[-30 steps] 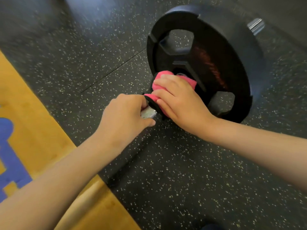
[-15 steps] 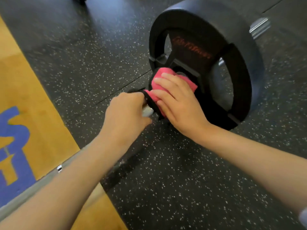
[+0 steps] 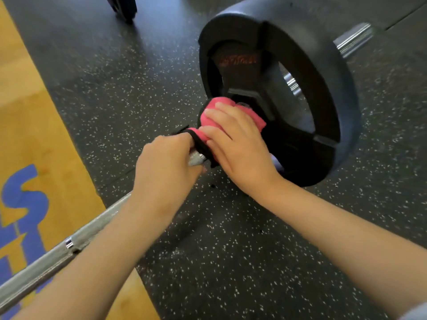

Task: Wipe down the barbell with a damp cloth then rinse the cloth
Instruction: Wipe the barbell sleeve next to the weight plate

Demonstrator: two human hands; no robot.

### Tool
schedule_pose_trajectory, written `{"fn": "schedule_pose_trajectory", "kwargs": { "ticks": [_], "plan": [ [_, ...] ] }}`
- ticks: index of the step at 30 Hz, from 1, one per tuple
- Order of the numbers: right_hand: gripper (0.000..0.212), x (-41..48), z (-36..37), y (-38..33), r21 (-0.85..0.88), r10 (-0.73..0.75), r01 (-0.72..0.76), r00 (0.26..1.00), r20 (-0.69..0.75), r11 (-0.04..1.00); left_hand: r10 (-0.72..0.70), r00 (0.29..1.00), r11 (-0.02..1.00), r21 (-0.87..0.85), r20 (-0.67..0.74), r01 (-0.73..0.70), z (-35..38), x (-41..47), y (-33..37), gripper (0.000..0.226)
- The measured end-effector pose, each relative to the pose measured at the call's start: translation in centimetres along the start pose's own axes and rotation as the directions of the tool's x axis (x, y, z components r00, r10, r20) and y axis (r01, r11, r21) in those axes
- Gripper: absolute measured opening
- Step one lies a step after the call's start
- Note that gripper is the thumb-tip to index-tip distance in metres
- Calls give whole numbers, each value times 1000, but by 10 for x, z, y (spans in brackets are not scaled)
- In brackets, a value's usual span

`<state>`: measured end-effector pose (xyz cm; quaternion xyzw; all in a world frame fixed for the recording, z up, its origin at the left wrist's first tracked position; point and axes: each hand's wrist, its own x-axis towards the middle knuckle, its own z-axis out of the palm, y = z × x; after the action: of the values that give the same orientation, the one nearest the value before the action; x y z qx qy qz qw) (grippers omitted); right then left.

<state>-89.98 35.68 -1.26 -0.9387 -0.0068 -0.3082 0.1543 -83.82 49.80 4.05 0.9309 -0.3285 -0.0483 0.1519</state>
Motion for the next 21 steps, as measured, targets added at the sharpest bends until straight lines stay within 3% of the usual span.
{"fn": "schedule_pose_trajectory", "kwargs": {
  "ticks": [3, 9, 13, 16, 19, 21],
  "plan": [
    [36, -4, 5, 2, 37, -1, 2, 999, -36, 999, -10, 1000, 1000, -25, 20, 10, -1, 6, -4, 34],
    [26, 24, 7, -1, 49, 43, -45, 999, 29, 998, -35, 999, 999, -23, -28, 34, 1, 10, -6, 26],
    [29, 2, 2, 1, 189, 48, -50, 999, 19, 981, -38, 999, 998, -53, 26, 40, -3, 12, -5, 33],
    [26, -13, -9, 0, 308, 81, -93, 995, 53, 947, -5, 999, 978, -210, 42, 14, -6, 9, 4, 37],
    [24, -17, -20, -1, 344, 96, -113, 993, 67, 932, 12, 987, 941, -335, 158, 42, -11, 7, 13, 44],
    [25, -17, -23, -3, 361, 107, -126, 992, 71, 924, 15, 966, 811, -568, 258, 139, -18, 6, 15, 36]
  ]
}}
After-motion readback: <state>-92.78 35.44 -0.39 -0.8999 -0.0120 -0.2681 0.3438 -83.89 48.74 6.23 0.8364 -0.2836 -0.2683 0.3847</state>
